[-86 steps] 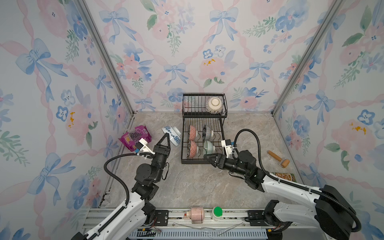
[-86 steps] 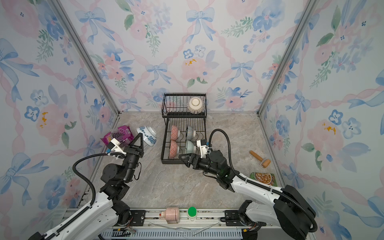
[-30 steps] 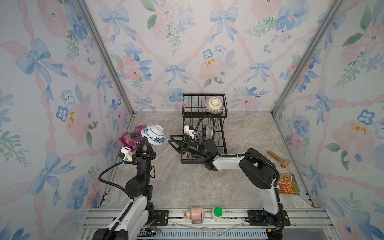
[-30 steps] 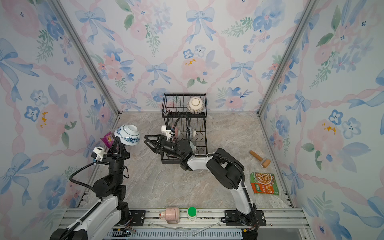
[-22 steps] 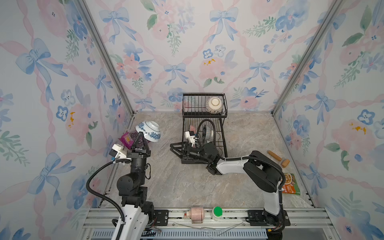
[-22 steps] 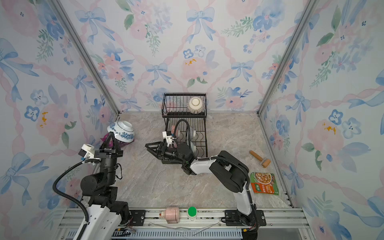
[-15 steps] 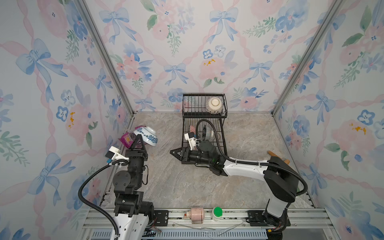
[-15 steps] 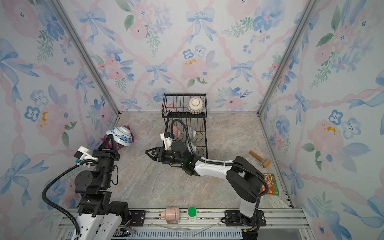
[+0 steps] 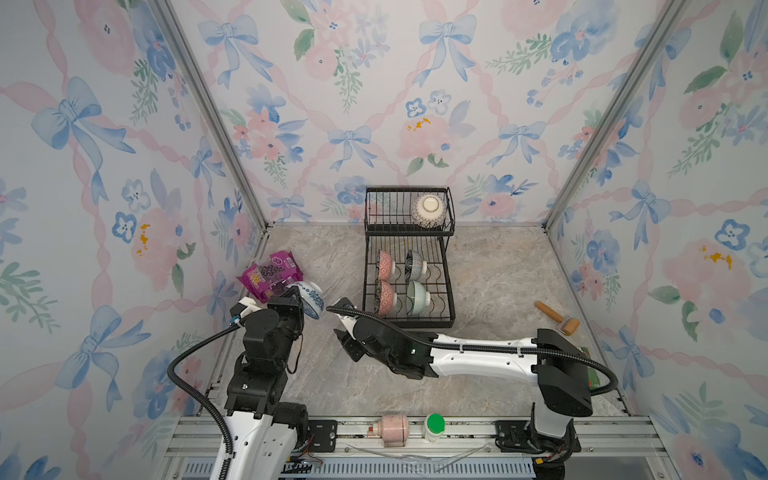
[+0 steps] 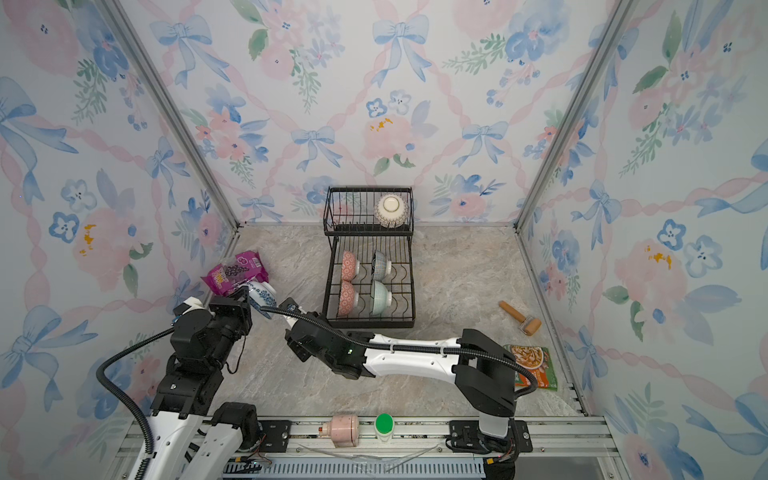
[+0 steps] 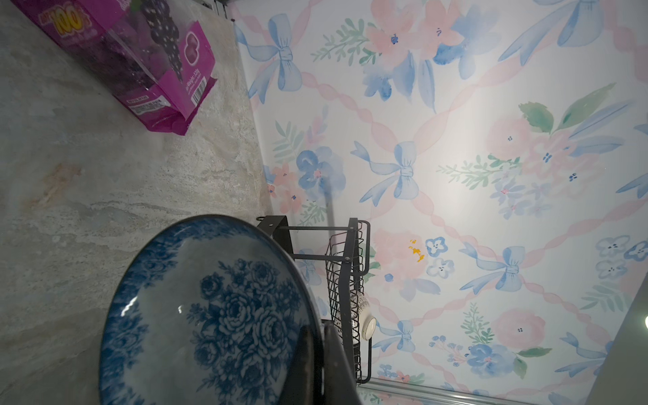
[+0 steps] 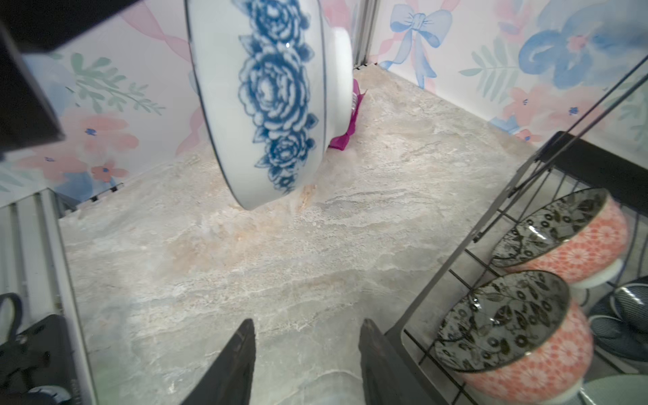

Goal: Load bowls into a dish rack
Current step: Pass the bowl.

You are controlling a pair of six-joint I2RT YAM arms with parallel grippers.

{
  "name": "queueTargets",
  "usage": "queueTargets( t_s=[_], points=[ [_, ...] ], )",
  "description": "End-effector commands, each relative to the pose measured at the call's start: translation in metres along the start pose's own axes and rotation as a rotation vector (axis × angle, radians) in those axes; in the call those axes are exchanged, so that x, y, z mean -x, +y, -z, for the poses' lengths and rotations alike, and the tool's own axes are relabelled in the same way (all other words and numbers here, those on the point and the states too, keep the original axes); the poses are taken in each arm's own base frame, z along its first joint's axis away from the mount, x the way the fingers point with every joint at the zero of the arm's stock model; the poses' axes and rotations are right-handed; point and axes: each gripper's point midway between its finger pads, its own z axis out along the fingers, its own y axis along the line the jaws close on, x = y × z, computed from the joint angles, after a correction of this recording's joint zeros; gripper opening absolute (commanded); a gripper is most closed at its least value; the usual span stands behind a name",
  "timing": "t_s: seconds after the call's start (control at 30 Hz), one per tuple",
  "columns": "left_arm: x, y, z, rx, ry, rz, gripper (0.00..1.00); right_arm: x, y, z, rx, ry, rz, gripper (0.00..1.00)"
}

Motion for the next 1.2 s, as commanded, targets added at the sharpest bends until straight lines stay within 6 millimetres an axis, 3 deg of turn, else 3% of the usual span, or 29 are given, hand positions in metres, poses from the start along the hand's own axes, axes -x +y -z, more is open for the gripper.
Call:
queueTargets(
  t_s=[0.0,0.13,0.3,0.63,0.8,1.0,1.17],
  points=[
    [-0.001,-0.009,0.003,-0.045,-0.008,0.046,0.0,0.015,-0.009,0.001,-0.117,-0.029,0.104,0.43],
    [0.004,-0.005,0.006,-0.083,-0.04,0.104,0.0,0.021,-0.008,0.002,-0.125,-0.074,0.109,0.4],
    [-0.001,0.014,0.0,-0.098,-0.026,0.194,0.0,0.026,0.008,0.013,-0.096,-0.195,0.141,0.41],
    [-0.003,0.007,0.002,-0.125,-0.016,0.211,0.0,0.026,0.025,0.019,-0.059,-0.359,0.214,0.41],
    [-0.005,0.009,0.003,-0.128,-0.006,0.23,0.0,0.026,0.025,0.007,-0.072,-0.345,0.238,0.31],
    [-0.005,0.005,0.005,-0.139,-0.001,0.237,0.0,0.022,0.03,-0.006,-0.069,-0.334,0.261,0.31],
    [-0.005,0.006,0.006,-0.144,0.002,0.257,0.0,0.025,0.021,-0.018,-0.172,-0.311,0.283,0.32]
  ],
)
